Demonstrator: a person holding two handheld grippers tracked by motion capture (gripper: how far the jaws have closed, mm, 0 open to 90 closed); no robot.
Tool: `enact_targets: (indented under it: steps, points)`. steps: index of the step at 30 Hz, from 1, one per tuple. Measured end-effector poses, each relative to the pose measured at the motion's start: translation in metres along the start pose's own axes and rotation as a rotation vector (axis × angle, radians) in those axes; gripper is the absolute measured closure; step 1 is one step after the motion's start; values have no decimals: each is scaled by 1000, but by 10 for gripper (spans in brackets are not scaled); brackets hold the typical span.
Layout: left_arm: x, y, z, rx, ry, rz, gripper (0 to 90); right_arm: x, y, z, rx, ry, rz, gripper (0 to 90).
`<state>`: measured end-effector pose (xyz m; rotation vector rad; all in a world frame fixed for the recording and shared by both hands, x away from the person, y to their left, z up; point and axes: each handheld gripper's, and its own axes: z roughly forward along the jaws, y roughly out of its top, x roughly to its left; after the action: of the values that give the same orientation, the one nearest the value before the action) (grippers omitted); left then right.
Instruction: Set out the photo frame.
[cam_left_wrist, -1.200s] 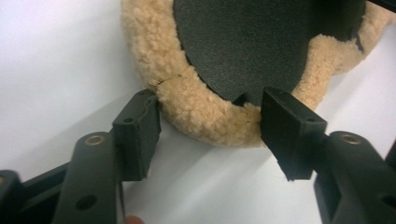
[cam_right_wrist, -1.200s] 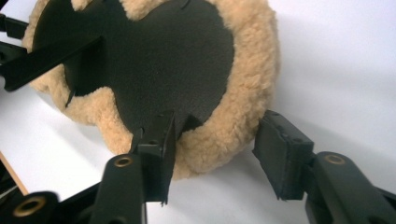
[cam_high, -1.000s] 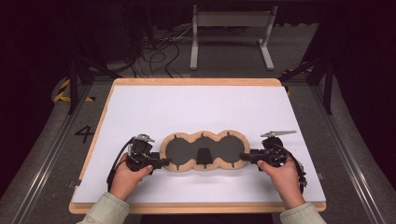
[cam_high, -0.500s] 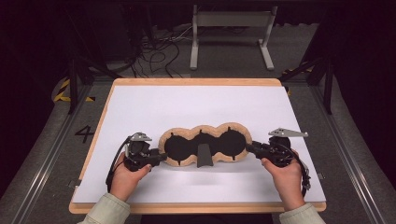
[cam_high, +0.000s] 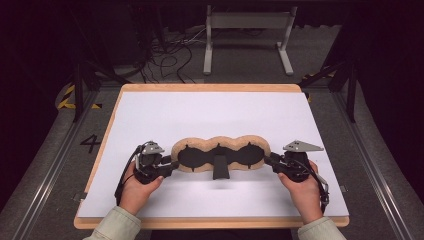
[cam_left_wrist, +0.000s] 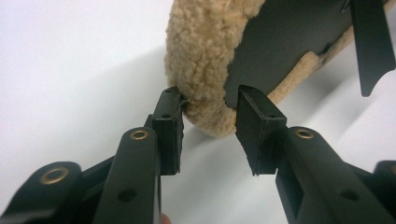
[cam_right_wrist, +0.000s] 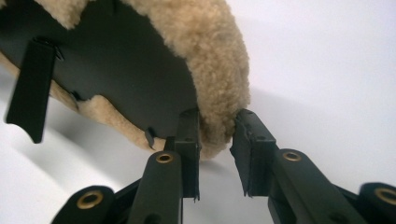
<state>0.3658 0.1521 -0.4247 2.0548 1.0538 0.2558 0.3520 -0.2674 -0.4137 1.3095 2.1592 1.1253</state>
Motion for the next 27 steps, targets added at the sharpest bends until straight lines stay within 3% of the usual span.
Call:
enact_targets:
  steps: [8,15,27]
  points:
    - [0,0,-2,6,-19,-8,630,-1,-2,1,22,0,4,728]
    - [-1,-3,-8,20,-61,6,628,2,-8,-4,31,2,-25,727]
    - [-6,-10,-16,42,-85,40,654,9,-17,-15,48,10,-86,723]
